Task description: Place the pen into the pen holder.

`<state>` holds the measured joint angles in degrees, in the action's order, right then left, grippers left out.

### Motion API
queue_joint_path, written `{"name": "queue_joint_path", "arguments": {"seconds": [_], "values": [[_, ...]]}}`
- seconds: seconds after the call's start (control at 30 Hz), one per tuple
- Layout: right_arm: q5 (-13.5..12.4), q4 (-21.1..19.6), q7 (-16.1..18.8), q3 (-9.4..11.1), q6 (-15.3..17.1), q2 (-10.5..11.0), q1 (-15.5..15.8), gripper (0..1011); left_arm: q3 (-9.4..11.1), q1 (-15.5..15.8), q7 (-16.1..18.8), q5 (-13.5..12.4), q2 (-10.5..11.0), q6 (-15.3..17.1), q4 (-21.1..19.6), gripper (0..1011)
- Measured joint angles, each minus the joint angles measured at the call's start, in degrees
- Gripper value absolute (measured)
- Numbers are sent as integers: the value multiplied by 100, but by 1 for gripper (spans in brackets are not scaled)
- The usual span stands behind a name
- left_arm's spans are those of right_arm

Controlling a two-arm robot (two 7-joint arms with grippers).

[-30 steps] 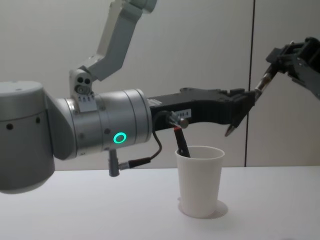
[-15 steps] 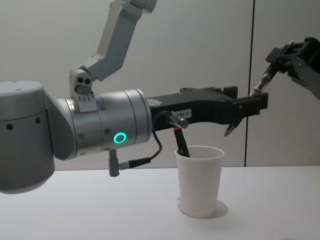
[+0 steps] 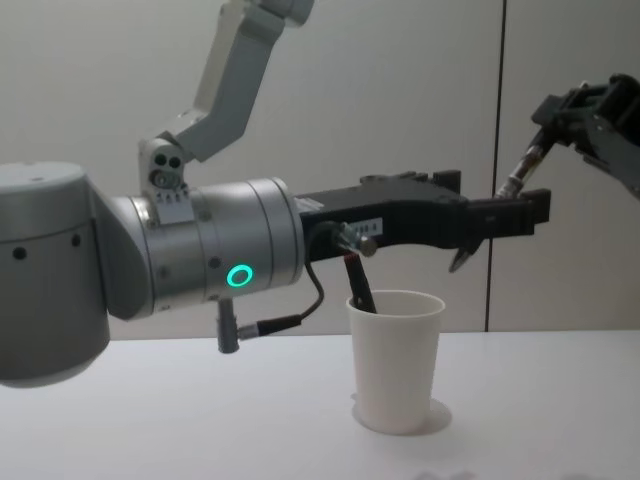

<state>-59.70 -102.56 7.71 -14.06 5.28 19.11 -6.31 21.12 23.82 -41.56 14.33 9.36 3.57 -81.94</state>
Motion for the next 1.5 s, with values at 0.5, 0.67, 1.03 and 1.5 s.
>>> {"name": "queue_joint_path", "arguments": {"seconds": [0.5,0.67,1.03,1.5], "values": [[-1,0,0,0,0,0,0,143,0,0,0,0,0,0,0,1003],[-1,0,1,0,-2,1,0,143,0,0,0,0,0,0,0,1003],[54,14,0,-2,-33,15,-9,143,0,0,0,0,0,0,0,1003],[234,56,133,42,50,117,-117,143,0,0,0,0,0,0,0,1003]]}}
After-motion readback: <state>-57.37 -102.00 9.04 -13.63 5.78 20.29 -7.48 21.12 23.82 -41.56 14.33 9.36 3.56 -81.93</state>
